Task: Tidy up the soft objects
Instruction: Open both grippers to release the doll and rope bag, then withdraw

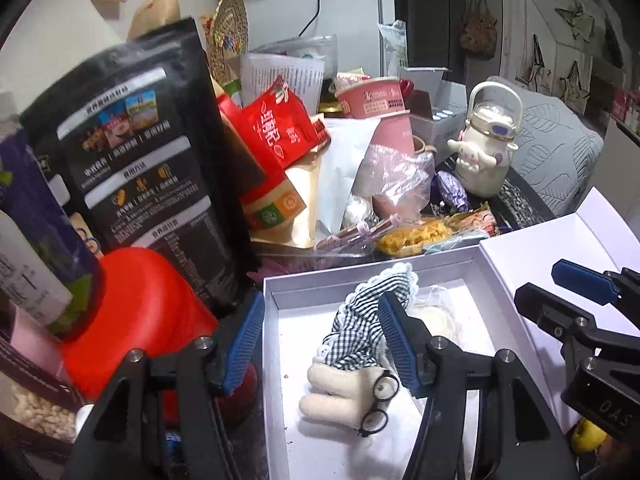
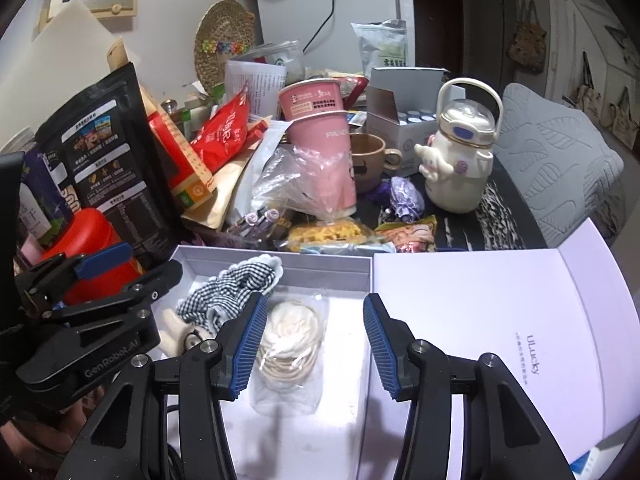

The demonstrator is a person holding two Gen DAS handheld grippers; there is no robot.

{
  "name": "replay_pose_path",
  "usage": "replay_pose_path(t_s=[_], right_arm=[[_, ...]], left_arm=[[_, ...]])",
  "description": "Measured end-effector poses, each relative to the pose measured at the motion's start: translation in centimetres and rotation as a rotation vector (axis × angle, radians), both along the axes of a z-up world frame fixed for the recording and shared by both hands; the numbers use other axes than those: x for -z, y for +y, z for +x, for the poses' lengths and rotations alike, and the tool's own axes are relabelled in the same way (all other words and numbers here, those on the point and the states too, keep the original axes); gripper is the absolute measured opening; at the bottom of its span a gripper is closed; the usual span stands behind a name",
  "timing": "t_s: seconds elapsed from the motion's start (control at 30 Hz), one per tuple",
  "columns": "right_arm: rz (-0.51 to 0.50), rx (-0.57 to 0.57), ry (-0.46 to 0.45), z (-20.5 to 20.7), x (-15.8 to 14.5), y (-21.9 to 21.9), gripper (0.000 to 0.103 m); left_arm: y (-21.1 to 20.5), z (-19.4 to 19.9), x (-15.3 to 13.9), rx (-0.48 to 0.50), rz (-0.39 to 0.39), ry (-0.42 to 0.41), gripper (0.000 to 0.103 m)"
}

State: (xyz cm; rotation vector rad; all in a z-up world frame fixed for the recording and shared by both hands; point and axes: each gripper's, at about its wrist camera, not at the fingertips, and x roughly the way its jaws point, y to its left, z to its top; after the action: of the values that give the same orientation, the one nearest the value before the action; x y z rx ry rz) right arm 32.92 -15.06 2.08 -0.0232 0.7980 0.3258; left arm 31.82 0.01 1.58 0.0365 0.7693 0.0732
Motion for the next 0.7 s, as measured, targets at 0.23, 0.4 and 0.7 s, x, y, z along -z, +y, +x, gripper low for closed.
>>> replay_pose_path(t_s=[0.23,0.4,0.7], right_arm=[[0.003,0.002,-0.036,-1.3,-2.2,0.0,0.05],[0.011,0.005,-0.078,-3.0,-4.6,-0.2,0.05],[0.007,0.008,-0.162,-7.1,-8.6,-0.5,0.05]], left_arm=[[-0.2,-1.6,-2.7,0.0,-0.002,-0.05,0.059],[-0.2,-3.6,-5.2,0.001,-0.001,-0.104,0.059],[-0.1,-7.6,-9.2,-0.007,0.0,-0.196,0.059]])
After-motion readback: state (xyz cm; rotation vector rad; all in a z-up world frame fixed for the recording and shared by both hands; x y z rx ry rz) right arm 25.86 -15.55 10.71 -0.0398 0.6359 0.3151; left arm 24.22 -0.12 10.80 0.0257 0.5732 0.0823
